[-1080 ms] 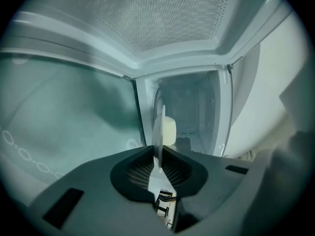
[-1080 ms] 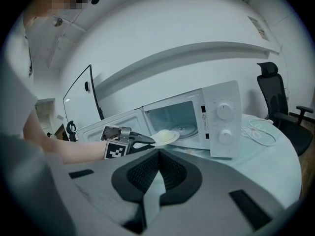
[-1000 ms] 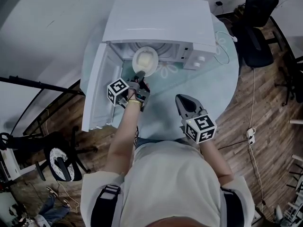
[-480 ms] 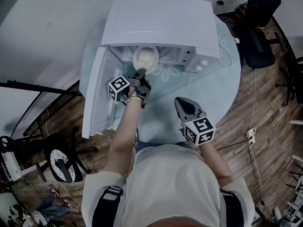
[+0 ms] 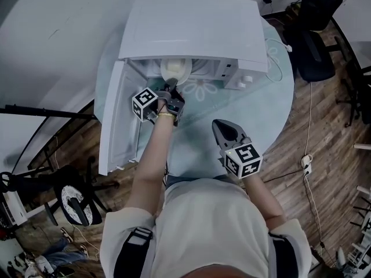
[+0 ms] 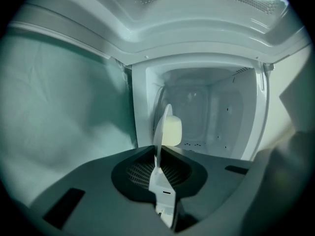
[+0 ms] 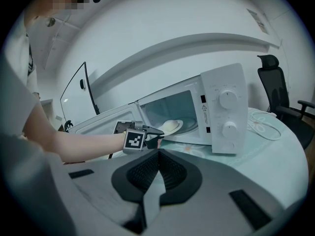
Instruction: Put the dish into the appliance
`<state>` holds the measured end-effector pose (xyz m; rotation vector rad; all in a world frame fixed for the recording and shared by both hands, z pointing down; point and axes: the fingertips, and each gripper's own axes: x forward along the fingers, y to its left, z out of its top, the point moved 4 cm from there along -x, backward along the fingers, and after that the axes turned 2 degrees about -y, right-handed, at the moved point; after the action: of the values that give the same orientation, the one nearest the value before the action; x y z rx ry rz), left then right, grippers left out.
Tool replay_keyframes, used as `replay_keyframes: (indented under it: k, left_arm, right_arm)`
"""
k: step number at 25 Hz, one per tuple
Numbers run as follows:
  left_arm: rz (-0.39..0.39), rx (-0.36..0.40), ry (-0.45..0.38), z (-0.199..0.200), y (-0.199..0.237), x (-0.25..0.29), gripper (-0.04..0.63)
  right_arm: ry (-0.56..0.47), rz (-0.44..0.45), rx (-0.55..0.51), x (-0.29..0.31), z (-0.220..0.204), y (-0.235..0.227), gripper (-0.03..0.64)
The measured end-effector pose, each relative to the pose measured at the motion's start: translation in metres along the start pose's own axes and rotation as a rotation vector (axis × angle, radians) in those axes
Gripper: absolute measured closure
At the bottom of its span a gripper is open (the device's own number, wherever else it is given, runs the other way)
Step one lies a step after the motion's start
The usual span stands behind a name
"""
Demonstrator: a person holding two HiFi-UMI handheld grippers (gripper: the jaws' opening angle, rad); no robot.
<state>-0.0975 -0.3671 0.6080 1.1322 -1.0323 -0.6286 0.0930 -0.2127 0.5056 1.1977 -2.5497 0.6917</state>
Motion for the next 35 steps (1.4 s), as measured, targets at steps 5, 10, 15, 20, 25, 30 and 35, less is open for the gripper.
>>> replay_keyframes:
  k: [5,10,15,20,25,30,35]
  left_arm:
    - [-0.005,-0.007,-0.014,0.005,-0.003,0.011,0.555]
    - [-0.016,-0.012,-0.022,0.01,-0.007,0.022,0.555]
    - [-0.018,0.004,-0.013,0.011,-0.008,0.024,0.555]
    - [-0.025,0.024,-0.011,0.012,-0.011,0.023,0.555]
    - [-0.009,0.042,-0.003,0.01,-0.01,0.016,0.453]
    - [-0.019,0.057,0.015,0.004,-0.018,0.006,0.445]
    - [-0.044,0.052,0.032,-0.007,-0.025,-0.009,0.445]
  right_arm:
    - [0.014,-0.001,0.005,0.001,-0.004,-0.002,0.611]
    - [0.017,-0.002,0.007,0.002,-0.004,-0.003,0.611]
    - [0.018,-0.003,0.006,0.002,-0.004,-0.002,0.611]
    - [0.017,0.006,0.003,0.001,-0.004,0.001,0.611]
    - [0.009,0.01,0.002,-0.002,-0.003,0.006,0.611]
    - [0.004,0.008,-0.007,-0.007,-0.003,0.012,0.611]
    - [-0.012,0.006,-0.01,-0.013,-0.001,0.02,0.611]
